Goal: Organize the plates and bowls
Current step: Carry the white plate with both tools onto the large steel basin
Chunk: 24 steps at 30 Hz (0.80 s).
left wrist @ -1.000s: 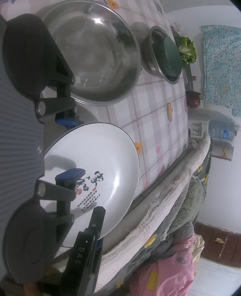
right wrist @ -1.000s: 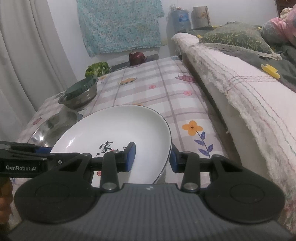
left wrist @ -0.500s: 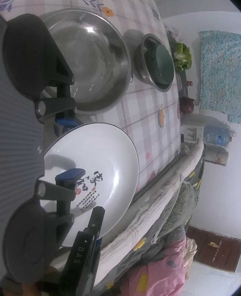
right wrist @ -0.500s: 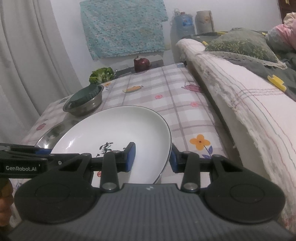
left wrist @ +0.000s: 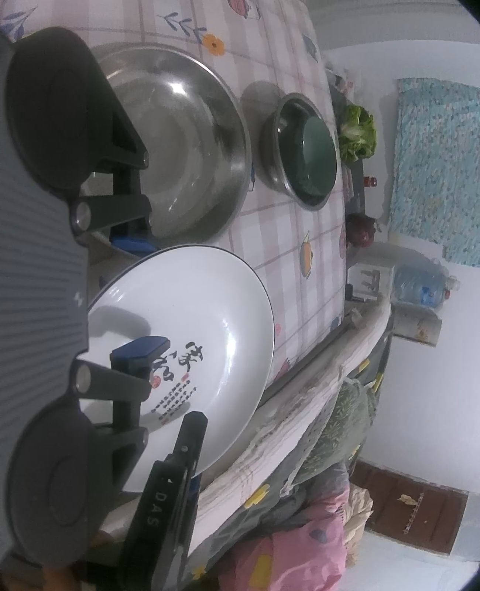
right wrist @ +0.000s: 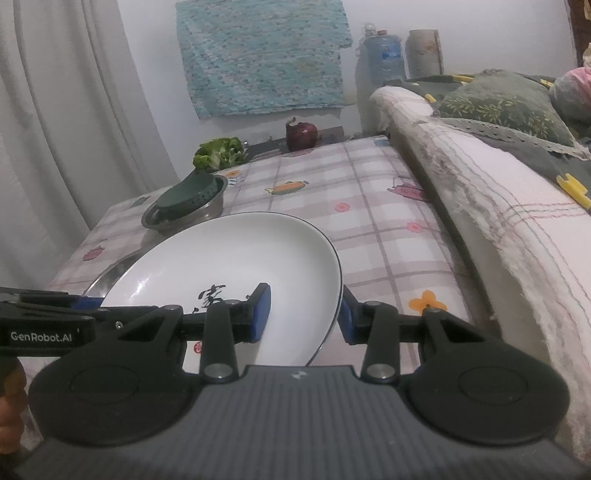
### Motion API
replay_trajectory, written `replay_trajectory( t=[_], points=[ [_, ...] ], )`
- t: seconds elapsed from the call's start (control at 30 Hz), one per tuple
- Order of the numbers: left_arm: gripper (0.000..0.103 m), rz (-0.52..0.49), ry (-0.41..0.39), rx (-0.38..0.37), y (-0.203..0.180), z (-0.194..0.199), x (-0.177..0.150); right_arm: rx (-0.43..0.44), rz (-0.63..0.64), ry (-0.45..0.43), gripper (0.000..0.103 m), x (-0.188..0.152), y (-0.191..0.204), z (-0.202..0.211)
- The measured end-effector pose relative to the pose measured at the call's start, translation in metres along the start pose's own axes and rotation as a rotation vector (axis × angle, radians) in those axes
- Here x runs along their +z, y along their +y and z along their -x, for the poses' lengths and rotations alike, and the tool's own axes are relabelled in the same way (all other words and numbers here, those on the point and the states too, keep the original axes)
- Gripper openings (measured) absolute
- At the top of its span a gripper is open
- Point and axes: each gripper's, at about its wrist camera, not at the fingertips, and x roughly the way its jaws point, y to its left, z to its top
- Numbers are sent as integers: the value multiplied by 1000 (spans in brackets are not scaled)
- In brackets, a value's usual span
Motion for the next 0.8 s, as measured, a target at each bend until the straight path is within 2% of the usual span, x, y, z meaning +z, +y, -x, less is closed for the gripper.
replay_trajectory(
  t=[0.47, 0.8],
  points=[
    [47, 95, -41, 59, 53, 23, -5, 74, 65, 12, 38, 15, 55, -21],
    [47, 184, -32, 104, 110, 33, -16, 122, 118, 76, 38, 13, 111, -55]
  ],
)
